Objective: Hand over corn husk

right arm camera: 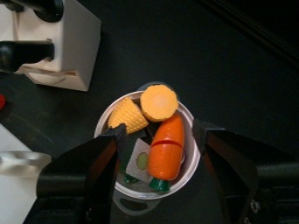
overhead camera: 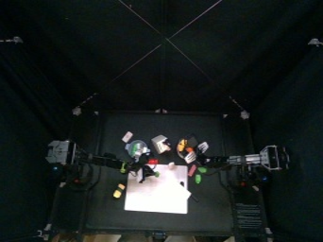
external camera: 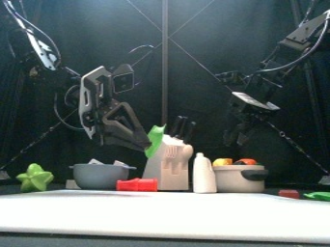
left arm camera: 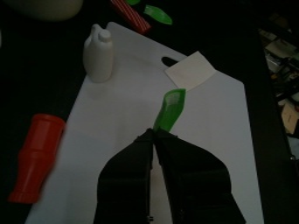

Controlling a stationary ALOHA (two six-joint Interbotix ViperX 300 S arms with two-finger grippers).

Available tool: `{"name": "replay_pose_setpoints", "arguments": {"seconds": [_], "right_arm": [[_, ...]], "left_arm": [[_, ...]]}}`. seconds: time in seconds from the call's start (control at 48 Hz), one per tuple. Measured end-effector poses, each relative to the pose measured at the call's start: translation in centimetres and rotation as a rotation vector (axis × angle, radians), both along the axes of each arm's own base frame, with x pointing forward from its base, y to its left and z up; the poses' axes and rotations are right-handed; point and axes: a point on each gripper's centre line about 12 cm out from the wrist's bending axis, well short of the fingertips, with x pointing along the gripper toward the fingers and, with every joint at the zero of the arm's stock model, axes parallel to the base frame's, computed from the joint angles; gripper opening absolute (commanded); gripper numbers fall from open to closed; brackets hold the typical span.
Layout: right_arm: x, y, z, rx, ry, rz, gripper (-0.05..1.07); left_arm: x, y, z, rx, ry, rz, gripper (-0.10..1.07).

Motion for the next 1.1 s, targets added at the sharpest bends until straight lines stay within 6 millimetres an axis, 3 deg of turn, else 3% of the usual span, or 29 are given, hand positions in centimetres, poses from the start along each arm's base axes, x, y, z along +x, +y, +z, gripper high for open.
{"name": "replay_pose_setpoints", "arguments": {"seconds": [0.208, 0.333, 0.542, 0.896, 1.104], "right_arm": [[1.2, 2.7, 1.4, 0.043, -0.082, 0.116, 0.92], [2.4, 5.0, 3.2, 0.11, -0.187, 0.22, 0.92], [4.3, 7.0, 5.2, 0.255, -0.33, 0.303, 0.92], [5.7, 8.1, 4.1, 0.319, -0.34, 0.369, 0.92], [6.8, 8.3, 3.7, 0.325, -0.328, 0.378, 0.91]], "left_arm": [[0.2, 0.1, 0.2, 0.0, -0.008, 0.003, 0.49], [1.1, 0.2, 1.1, 0.003, -0.038, 0.004, 0.49], [3.2, 0.6, 2.5, 0.006, -0.09, 0.012, 0.49], [4.4, 2.4, 3.7, 0.011, -0.13, 0.054, 0.49], [4.8, 2.5, 4.0, 0.011, -0.142, 0.055, 0.49]]}}
